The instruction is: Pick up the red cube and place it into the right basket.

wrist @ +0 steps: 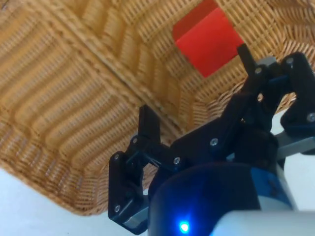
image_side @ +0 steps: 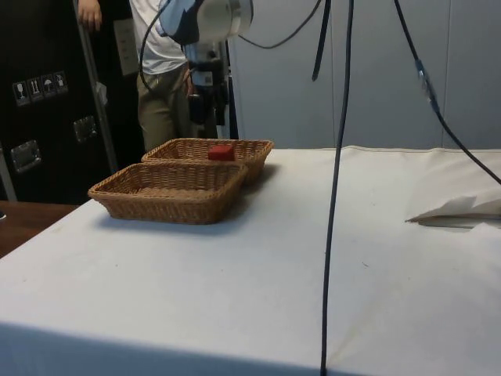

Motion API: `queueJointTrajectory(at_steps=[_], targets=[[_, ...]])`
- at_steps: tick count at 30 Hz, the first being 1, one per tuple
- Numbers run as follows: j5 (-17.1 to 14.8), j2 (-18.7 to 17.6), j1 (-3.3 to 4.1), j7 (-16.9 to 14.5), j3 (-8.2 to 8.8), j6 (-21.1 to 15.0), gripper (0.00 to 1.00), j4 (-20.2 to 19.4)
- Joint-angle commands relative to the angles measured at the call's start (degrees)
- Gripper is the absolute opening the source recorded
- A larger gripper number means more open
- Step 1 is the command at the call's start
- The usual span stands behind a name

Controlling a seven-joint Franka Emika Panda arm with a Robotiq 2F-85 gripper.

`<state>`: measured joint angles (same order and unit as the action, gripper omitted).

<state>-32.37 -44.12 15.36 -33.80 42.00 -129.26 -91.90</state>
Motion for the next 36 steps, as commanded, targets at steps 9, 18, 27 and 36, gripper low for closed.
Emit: queueJointTrajectory(at_steps=[9,18,27,36], targets=[[3.7,2.5,2.92,4.7,-0.17,1.0,1.00,0.0],[7.0,4.6,5.84,8.9,-0.11,2.2,1.00,-0.1],[9.5,6.0,6.88,12.0,-1.89,2.3,1.00,0.1],[13.0,7.9,8.25,15.5,-3.55,3.3,1.00,-0.1]])
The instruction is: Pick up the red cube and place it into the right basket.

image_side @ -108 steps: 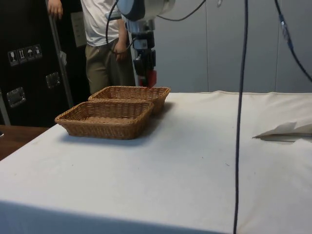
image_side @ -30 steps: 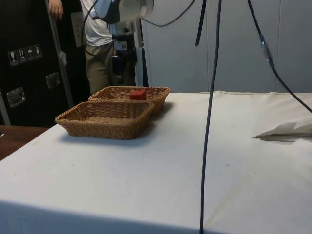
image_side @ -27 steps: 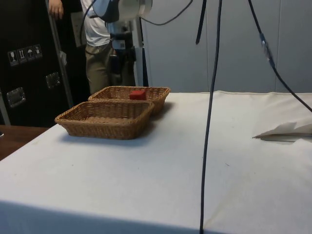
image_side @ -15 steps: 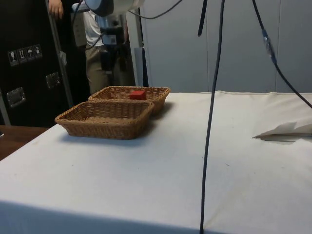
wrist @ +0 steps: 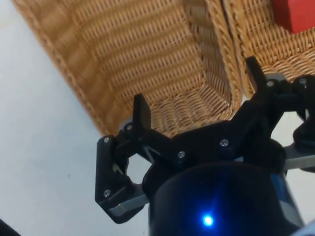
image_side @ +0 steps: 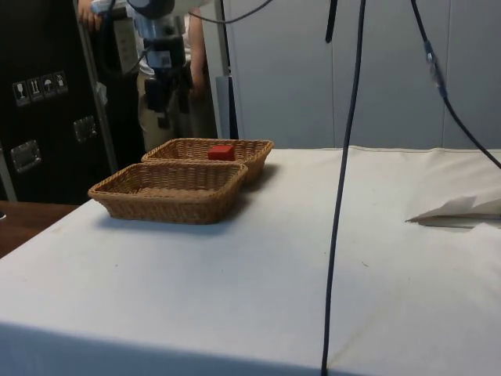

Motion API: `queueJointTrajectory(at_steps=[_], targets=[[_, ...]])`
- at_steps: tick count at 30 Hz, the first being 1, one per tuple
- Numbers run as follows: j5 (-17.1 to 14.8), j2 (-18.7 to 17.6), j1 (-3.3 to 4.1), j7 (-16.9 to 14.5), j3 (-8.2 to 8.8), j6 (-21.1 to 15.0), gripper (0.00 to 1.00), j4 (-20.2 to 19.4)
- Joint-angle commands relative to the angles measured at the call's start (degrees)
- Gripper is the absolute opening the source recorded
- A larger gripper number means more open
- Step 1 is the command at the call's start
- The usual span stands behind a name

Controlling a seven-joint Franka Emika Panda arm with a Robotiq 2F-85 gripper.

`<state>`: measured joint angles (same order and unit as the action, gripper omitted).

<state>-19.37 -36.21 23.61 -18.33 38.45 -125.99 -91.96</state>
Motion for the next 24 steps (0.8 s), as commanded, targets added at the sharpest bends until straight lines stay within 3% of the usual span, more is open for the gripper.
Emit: queueJointTrajectory(at_steps=[1,7,8,9,14,15,16,17,23,24], targets=[[0.9,0.9,1.03,0.9,0.40,0.0,1.00,-0.7],[4.5,3.4,1.66,4.0,-1.60,0.9,1.00,-1.8],[4.3,3.1,0.86,3.7,-2.23,1.1,1.00,-1.3],[4.9,3.8,1.72,4.4,-1.89,0.9,1.00,-2.1],[7.9,6.4,2.18,7.0,-3.95,0.9,1.00,-4.0],[8.4,6.9,2.18,7.4,-4.35,0.9,1.00,-4.3],[7.8,6.1,1.32,6.8,-4.70,1.2,1.00,-3.4],[8.9,7.3,2.18,7.8,-4.76,0.8,1.00,-4.6],[11.4,10.1,1.83,10.1,-7.10,0.5,1.00,-7.0],[11.2,10.0,1.43,9.9,-7.56,1.1,1.00,-6.7]])
